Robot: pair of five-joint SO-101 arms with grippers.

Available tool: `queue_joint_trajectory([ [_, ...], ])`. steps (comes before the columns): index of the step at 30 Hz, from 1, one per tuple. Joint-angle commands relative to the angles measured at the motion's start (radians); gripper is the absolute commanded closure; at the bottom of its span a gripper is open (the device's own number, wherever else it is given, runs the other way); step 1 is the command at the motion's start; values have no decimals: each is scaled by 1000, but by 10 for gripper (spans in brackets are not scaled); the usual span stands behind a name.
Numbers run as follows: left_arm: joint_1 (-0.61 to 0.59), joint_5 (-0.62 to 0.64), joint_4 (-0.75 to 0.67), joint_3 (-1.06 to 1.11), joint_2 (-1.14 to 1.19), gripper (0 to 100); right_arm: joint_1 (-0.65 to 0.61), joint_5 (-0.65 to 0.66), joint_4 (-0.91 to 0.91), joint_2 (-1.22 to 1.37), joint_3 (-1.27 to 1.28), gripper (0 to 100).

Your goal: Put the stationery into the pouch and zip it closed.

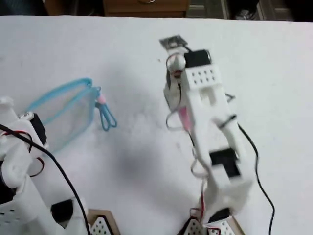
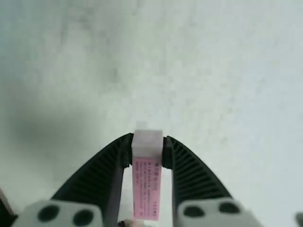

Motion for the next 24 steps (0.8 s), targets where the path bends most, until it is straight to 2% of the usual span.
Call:
queue_joint_trajectory([
  [1, 2, 5, -3, -18, 2, 976, -7, -3, 7, -311, 282, 981],
  [7, 2, 5, -3, -17, 2, 976, -39, -3, -162, -638, 727, 981],
  [14, 2, 5, -3, -17, 2, 976, -182, -11, -743, -900, 1220, 981],
  [17, 2, 5, -3, -17, 2, 976, -266, -12, -980, -987, 1307, 981],
  [24, 2, 5, -3, -17, 2, 976, -456, -12, -1483, -1115, 1310, 981],
])
